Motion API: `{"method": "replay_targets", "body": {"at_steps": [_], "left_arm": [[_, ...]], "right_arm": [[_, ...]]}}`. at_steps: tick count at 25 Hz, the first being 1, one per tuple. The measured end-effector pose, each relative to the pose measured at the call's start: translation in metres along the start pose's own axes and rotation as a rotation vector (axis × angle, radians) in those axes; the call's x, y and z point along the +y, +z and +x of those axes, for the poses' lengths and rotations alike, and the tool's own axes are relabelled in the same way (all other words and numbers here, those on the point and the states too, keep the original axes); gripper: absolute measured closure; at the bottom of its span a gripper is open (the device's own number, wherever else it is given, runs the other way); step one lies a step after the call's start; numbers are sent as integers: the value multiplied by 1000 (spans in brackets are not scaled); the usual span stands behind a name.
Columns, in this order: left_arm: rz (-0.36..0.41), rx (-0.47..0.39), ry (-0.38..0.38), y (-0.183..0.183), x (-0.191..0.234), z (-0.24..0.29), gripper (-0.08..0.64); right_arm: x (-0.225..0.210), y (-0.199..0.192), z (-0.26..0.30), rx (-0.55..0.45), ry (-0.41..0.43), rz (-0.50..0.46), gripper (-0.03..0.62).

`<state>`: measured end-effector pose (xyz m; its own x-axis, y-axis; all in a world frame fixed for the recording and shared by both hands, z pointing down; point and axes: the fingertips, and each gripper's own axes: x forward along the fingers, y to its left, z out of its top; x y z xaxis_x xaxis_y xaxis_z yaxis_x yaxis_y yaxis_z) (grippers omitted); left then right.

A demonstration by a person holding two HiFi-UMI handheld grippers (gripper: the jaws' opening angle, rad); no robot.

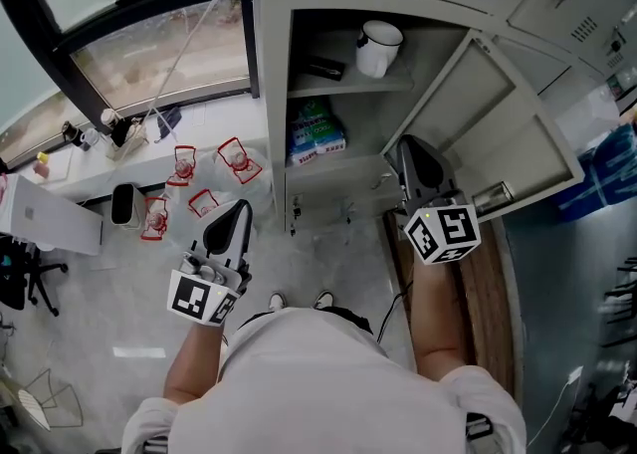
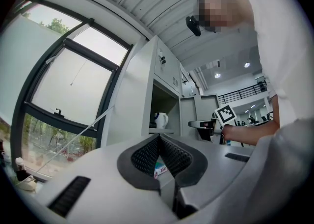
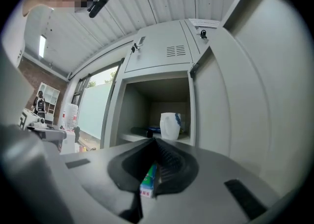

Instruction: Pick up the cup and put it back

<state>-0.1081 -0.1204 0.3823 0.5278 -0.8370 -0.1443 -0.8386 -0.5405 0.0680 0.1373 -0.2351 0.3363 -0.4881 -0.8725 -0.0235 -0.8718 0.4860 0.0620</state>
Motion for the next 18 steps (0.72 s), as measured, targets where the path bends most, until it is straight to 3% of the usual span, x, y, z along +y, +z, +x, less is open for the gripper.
{"method": "replay_targets", "body": {"at_steps": [7, 13, 18], "left_arm": [[5, 8, -15, 0, -1, -4, 540], [7, 0, -34, 0, -8, 0, 540], [12, -9, -35, 3, -8, -1, 540]], "right_arm": [[9, -6, -37, 13, -25, 6, 575], [17, -7, -65, 21, -43, -72, 575], [11, -14, -88, 36, -88, -72, 575]]}}
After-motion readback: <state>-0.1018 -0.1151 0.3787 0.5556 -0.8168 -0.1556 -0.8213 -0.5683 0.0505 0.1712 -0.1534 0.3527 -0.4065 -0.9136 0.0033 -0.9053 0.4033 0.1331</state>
